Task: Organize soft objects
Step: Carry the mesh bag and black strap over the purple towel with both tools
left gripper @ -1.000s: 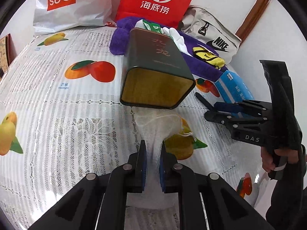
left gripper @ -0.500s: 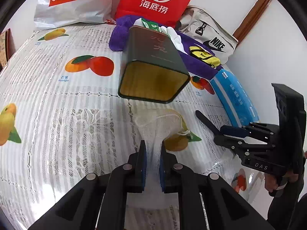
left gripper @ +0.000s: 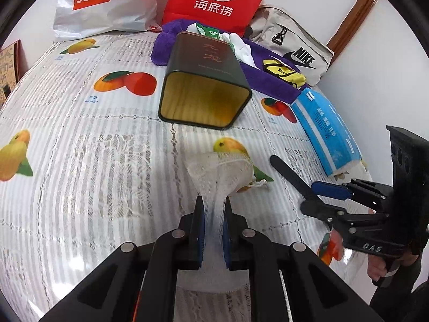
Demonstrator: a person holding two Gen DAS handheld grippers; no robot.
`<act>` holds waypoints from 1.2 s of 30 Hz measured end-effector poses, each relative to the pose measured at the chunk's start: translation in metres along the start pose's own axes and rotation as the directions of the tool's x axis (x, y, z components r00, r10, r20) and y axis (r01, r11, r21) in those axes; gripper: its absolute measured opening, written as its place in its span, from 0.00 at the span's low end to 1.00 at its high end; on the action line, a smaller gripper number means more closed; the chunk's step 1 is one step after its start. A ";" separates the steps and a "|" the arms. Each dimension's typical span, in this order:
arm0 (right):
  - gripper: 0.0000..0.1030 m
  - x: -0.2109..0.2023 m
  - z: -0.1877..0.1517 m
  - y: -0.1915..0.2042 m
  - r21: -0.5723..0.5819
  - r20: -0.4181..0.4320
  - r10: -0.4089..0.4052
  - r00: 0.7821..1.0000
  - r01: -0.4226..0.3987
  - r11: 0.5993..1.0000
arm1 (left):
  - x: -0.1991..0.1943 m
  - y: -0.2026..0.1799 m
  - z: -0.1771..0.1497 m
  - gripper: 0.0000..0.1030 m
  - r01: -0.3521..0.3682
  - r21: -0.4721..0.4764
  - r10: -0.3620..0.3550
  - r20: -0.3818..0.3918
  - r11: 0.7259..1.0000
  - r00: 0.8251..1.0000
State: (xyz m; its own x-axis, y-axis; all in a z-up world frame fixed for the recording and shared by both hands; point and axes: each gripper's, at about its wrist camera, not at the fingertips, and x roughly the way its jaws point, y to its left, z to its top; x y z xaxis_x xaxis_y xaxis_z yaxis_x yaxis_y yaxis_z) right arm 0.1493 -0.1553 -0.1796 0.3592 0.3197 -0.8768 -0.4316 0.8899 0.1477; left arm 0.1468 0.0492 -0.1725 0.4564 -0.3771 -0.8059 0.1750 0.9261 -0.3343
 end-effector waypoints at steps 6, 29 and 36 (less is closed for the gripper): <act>0.22 0.001 -0.004 0.000 -0.079 0.070 -0.018 0.997 0.024 0.997 | -0.004 -0.007 -0.009 0.11 -0.019 -0.006 0.019 0.000 1.000 1.000; 0.20 -0.079 -0.079 -0.060 0.147 0.164 -0.106 0.981 0.082 0.986 | -0.005 -0.028 -0.012 0.11 -0.026 -0.040 0.027 0.024 0.999 0.999; 0.20 -0.094 -0.076 -0.065 0.155 0.193 -0.094 0.977 0.064 0.986 | -0.027 -0.032 0.001 0.11 -0.022 -0.043 0.025 0.058 0.999 0.998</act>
State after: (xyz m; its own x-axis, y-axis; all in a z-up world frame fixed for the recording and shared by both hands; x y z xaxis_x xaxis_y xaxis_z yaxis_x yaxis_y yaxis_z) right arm 0.0806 -0.2680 -0.1421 0.5509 0.2912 -0.7821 -0.2738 0.9483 0.1603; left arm 0.1297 0.0299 -0.1399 0.5106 -0.3527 -0.7842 0.1273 0.9330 -0.3367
